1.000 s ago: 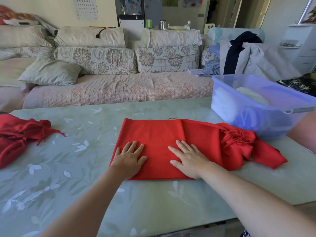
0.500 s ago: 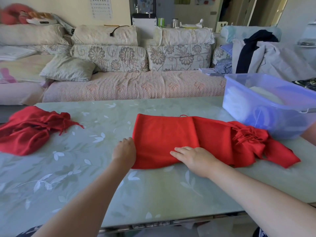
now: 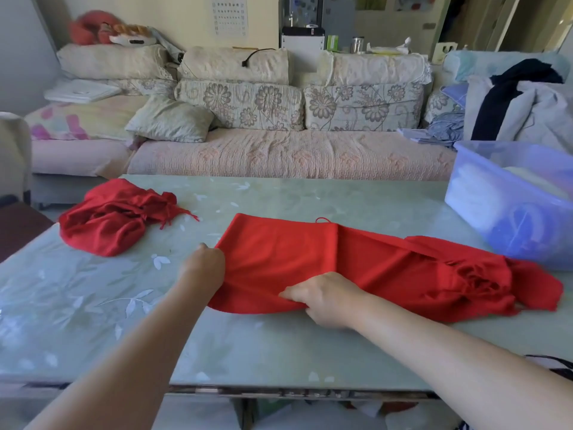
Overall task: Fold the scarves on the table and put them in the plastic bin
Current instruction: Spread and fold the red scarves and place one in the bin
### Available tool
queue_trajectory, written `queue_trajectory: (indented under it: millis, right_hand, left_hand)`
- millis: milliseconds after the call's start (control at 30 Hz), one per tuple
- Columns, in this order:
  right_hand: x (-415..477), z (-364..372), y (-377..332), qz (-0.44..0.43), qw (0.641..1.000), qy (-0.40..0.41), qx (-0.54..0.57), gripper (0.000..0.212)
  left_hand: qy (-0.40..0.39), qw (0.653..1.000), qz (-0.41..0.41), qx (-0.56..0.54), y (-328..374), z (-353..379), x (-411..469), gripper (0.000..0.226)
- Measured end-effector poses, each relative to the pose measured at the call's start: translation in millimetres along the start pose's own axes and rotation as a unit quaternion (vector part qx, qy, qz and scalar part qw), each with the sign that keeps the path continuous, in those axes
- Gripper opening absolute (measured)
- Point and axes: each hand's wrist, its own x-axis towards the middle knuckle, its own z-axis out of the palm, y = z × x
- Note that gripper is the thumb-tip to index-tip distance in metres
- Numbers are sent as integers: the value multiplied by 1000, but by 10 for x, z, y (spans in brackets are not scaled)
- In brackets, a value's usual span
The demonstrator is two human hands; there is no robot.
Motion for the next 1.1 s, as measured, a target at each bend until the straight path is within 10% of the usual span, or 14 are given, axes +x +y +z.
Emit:
queue_trajectory:
  millis: [267, 500, 667, 800, 1100]
  right_hand:
    - [397, -157, -533, -53, 995, -22, 87, 44]
    - [854, -75, -278, 35, 993, 56, 101, 38]
    - [1045, 101, 12, 130, 989, 35, 66, 56]
    - [1138, 196, 231, 151, 986, -1, 66, 63]
    - [1626, 190, 685, 164, 980, 96, 50, 46]
  left_hand:
    - [-16, 994, -112, 1, -689, 125, -386, 47]
    - [111, 994, 16, -5, -768, 220, -174, 49]
    - [44, 985, 125, -108, -509, 329, 107, 61]
    - [-21, 987, 96, -125, -495, 439, 358, 63]
    - [90, 988, 29, -119, -560, 370, 1129, 39]
